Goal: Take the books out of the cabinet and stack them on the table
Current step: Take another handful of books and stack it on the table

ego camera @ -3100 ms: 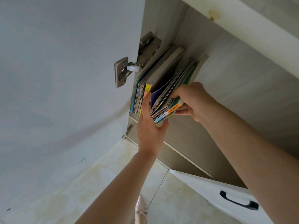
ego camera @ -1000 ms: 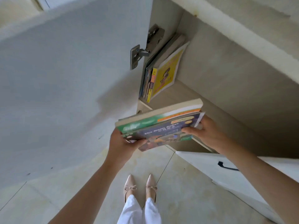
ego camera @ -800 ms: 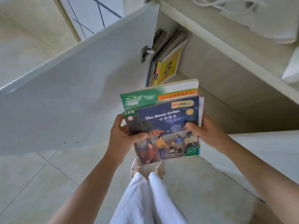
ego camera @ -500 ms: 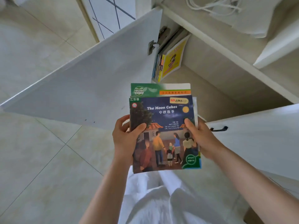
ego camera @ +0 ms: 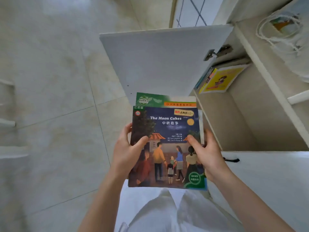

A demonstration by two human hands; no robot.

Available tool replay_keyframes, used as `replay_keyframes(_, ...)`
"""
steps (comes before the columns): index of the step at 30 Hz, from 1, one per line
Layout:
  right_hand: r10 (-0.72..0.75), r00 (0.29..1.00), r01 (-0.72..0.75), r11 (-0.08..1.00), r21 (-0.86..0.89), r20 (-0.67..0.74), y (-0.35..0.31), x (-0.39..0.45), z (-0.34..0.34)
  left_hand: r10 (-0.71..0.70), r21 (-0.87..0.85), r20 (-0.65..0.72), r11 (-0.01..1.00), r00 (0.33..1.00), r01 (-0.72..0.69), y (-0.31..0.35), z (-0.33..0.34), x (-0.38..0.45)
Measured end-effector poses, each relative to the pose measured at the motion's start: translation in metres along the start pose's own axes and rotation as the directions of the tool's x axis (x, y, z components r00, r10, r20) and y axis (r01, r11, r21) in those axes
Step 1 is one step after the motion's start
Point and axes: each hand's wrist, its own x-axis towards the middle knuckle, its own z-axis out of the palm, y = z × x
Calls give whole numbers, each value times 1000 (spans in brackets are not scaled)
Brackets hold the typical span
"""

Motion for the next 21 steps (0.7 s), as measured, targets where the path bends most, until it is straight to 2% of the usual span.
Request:
replay_keyframes(4,-42,982,67,989,-130,187,-17,-16,21,-35,-71,-178,997,983,23,-18,-27,-33)
replay_keyframes(9,-73,905,193,948,-252,419,-30,-40,75,-129,-217,-402,975,907,42,-51,-72,-71)
replay_keyframes(15,34,789,250,895,-370,614,-34,-85,171,-228,-291,-581,955,781,62,-101,-138,-118)
replay_keyframes(21,179,671,228,874,-430,720,-15,-139,271,-322,-321,-667,938,672,131,-164,-216,-159)
